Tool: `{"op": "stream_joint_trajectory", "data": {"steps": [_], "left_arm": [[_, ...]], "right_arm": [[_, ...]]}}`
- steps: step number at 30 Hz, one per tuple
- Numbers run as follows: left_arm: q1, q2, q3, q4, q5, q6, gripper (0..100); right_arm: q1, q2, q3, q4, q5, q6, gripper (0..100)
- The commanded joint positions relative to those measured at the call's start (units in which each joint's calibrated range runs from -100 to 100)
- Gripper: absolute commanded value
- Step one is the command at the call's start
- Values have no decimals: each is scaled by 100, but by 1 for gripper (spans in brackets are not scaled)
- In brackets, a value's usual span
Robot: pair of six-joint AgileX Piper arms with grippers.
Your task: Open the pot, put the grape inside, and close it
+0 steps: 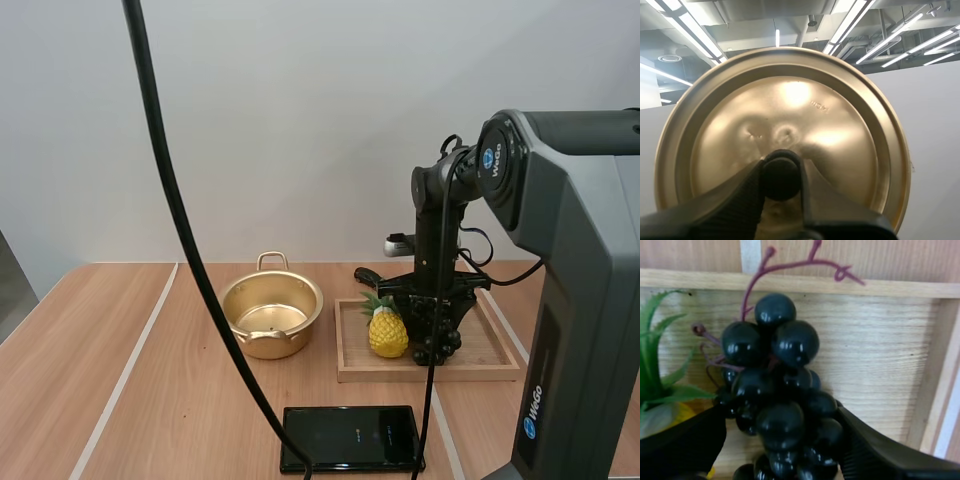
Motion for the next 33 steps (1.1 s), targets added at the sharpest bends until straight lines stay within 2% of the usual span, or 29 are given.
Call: {"op": "stream_joint_trajectory", "data": {"steps": [1, 2, 3, 4, 6, 8, 15, 24, 33], "left_arm": [[10, -21, -40, -96, -137, 9, 0], [10, -21, -40, -96, -119, 9, 0], [10, -21, -40, -96, -119, 9, 0], [10, -21, -40, -96, -101, 9, 0], [10, -21, -40, -96, -63, 9, 0], [10, -21, -40, -96, 14, 9, 0], [10, -21, -40, -96, 116, 9, 0], [10, -21, -40, -96, 129, 9, 0], [10, -21, -40, -96, 129, 9, 0]], "right_arm": [[-14, 96, 118, -36, 72, -5, 100], [-14, 92, 132, -36, 52, -16, 100], [-14, 92, 145, -47, 34, -16, 96], [-14, 92, 145, -47, 34, -7, 70], [-14, 80, 145, -70, 136, 154, 2], [-14, -10, 145, -138, 196, 404, 0], [-14, -616, 145, -339, 145, 394, 0], [-14, -1899, 99, -366, -43, 384, 0], [-14, -2880, -620, -419, -59, 315, 0]]}}
